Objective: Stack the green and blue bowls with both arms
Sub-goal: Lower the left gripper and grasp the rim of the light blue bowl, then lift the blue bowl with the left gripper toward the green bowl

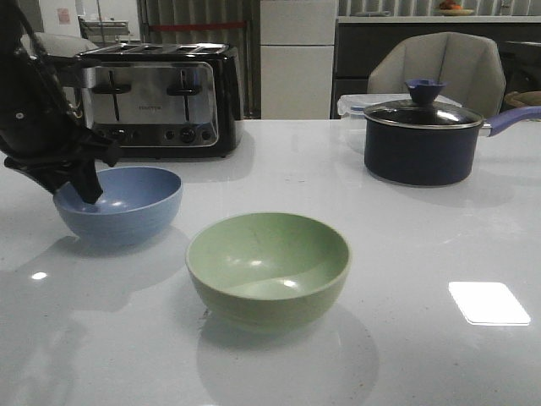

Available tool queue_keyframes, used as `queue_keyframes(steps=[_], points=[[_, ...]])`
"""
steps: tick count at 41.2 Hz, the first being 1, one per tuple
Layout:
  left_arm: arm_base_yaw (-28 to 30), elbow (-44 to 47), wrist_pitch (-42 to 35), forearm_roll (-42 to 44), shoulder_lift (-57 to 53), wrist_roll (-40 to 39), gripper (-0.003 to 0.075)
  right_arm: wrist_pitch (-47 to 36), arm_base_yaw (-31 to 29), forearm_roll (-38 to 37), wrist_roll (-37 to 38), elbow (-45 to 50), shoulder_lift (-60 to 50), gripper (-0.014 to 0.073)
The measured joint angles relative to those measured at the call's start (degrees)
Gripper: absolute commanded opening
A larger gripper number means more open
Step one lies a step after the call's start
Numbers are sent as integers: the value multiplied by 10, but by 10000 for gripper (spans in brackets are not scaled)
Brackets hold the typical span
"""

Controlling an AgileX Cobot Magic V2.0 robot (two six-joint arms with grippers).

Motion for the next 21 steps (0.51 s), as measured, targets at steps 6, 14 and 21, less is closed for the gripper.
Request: queue_keyframes(steps=[6,14,21], points=[[0,0,5,0,0,-1,93,0,0,0,0,0,0,311],[0,-12,48,-5,-28,-2,93,0,0,0,0,0,0,311],[0,-32,85,-7,-93,-2,93,0,0,0,0,0,0,311]])
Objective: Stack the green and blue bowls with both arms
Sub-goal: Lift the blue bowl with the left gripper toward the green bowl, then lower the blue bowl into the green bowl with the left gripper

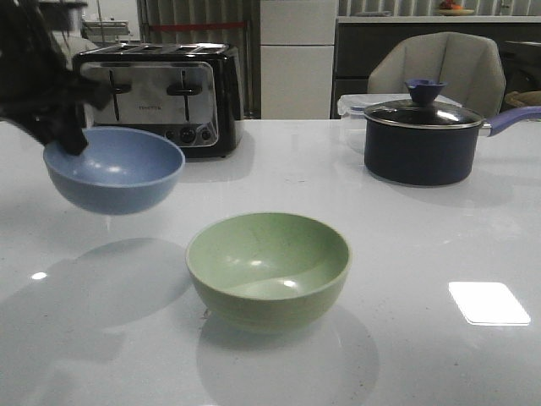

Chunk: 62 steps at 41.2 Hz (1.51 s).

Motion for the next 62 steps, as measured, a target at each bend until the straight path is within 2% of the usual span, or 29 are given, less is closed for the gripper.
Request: queue_keyframes(steps=[12,27,32,46,62], points=[[-26,-5,54,-56,-98,28,93,1,0,0,0,0,0,311],[-169,28,68,-72,-105,34,93,2,0,0,0,0,0,311],[-198,30,66,-91,-86,34,93,2,0,0,0,0,0,311],[-207,31,28,-135,-8,34,93,2,0,0,0,0,0,311],[-228,42,-2,-97,1,59,93,2,0,0,0,0,0,311]])
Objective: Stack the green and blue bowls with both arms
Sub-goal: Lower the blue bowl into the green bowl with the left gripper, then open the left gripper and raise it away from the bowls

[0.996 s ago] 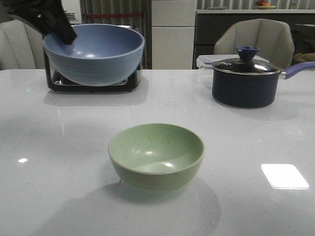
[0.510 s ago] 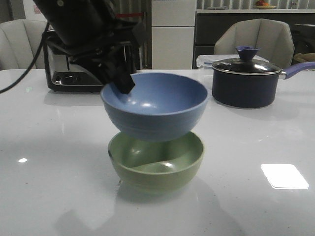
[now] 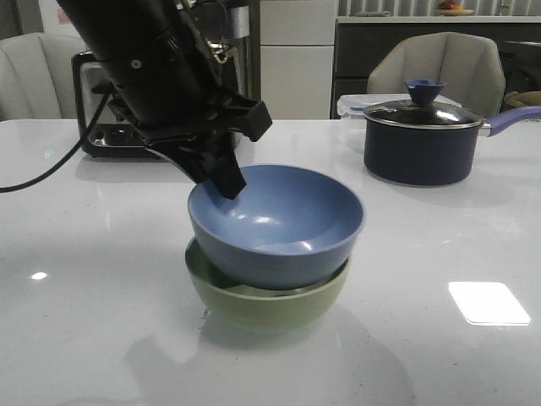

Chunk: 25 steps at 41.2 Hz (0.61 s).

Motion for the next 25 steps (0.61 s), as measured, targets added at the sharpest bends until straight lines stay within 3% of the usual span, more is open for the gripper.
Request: queue_keyframes(steps=[21,25], points=[[0,19,-23,1,14,0,94,0,0,0,0,0,0,311],[0,19,-26,-9,20,0,127,0,0,0,0,0,0,311]])
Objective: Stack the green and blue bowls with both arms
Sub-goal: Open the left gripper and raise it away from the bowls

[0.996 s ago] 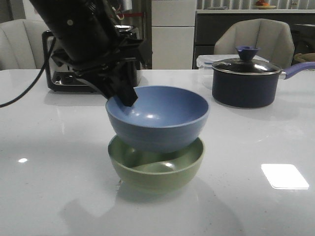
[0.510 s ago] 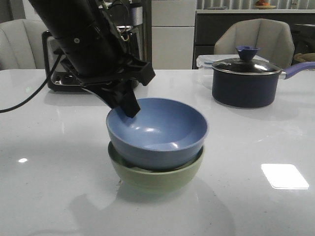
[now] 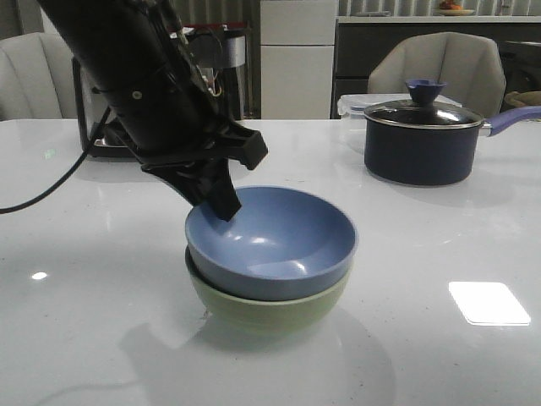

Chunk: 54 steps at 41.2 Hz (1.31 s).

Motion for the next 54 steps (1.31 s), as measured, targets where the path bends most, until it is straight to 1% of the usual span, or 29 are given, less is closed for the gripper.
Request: queue_keyframes(steps=[1,4,5,6,8,11,19,23,29,35,46,49,54], points=[[0,0,-1,-1,0,0,146,0,0,0,0,0,0,311],[0,0,-5,-3,1,0,234,0,0,0,0,0,0,311],[0,0,-5,-4,1,0,281,0,0,0,0,0,0,311],[0,0,-5,-4,1,0,300,1,0,0,0,0,0,311],[0,0,-5,-5,1,0,362,1,0,0,0,0,0,311],[0,0,-7,-6,1,0,405,1,0,0,0,0,0,311],[0,-6,-3,1,-1,0,405,1,0,0,0,0,0,311],[0,-8,6,13,-22,0,405,1,0,0,0,0,0,311],[0,-8,32,31,-92,0,405,1,0,0,0,0,0,311],[0,3,41,37,-175,0,405,1,0,0,0,0,0,311],[0,88,70,60,-328,-4,405,1,0,0,0,0,0,311],[0,114,81,83,-361,-25,405,1,0,0,0,0,0,311],[0,160,97,139,-417,-82,405,1,0,0,0,0,0,311]])
